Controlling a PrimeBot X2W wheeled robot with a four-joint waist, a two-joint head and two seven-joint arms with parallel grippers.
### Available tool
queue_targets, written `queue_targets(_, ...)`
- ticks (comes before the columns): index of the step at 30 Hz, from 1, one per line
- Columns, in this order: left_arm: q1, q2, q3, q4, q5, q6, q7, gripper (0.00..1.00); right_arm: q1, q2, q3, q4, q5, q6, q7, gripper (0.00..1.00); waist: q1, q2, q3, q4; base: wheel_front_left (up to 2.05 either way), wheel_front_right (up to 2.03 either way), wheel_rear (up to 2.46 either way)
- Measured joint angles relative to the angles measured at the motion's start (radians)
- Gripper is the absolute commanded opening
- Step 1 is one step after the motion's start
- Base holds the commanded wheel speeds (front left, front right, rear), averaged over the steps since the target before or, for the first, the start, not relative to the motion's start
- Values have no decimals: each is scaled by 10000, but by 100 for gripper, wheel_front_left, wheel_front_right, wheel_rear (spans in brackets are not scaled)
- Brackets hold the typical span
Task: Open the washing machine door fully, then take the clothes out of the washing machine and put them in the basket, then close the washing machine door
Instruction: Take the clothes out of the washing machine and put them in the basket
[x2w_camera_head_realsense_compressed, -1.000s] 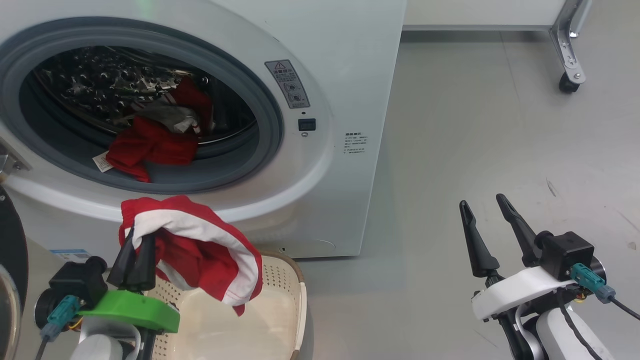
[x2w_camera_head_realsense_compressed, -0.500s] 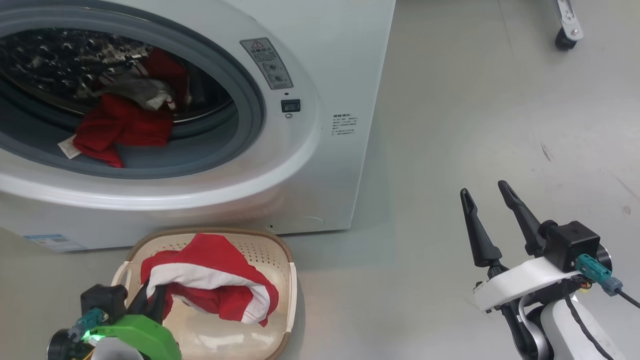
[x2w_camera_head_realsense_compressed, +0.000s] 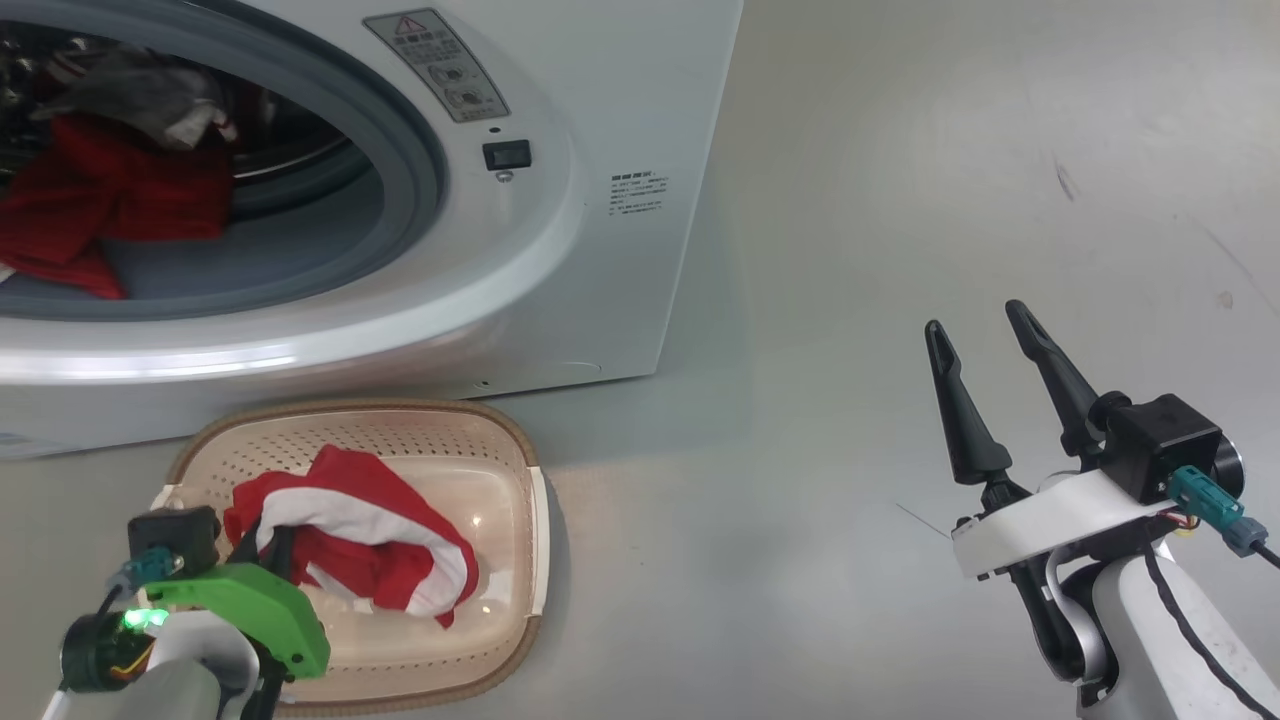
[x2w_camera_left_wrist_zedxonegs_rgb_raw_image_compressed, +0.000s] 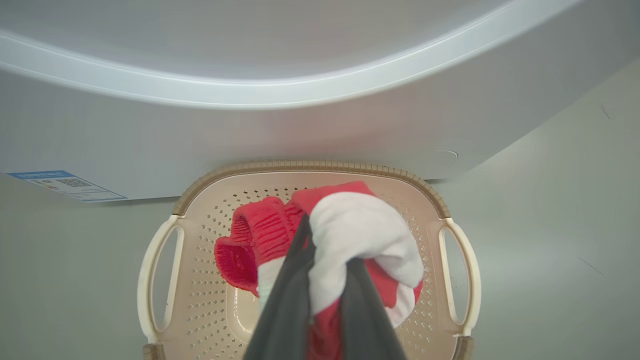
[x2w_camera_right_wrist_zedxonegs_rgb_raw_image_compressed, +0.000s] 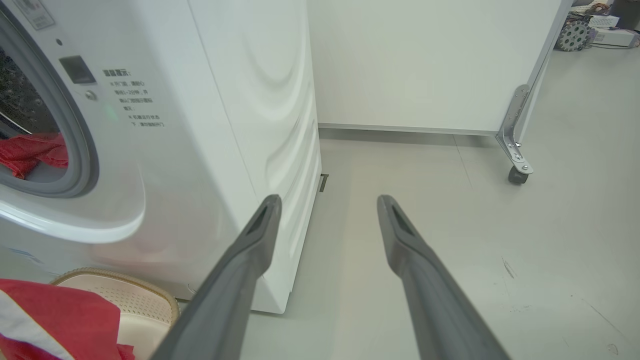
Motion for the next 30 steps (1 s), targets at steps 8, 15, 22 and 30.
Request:
queue_targets(8, -1155, 6, -19, 708, -2, 0, 88, 0, -421, 10, -88, -161, -6, -65, -44, 100, -1, 0, 925, -433, 0, 0, 0)
queue_targets(15, -1387, -100, -75, 1818, 0, 25, 163, 0, -503, 59, -140, -105, -6, -86, -184, 100, 0, 0, 1441, -703, 0, 0, 0)
queue_targets(22, -1446, -322, 2, 2719, 0, 270, 27, 100, -641, 117, -105, 35, -25, -86, -272, 100, 0, 0, 1502, -728, 0, 0, 0)
queue_targets(30, -1697, -385, -12, 3241, 25, 359, -230, 100, -645, 96, -146, 138, -94, -88, -284, 100, 0, 0, 1396, -570, 0, 0, 0)
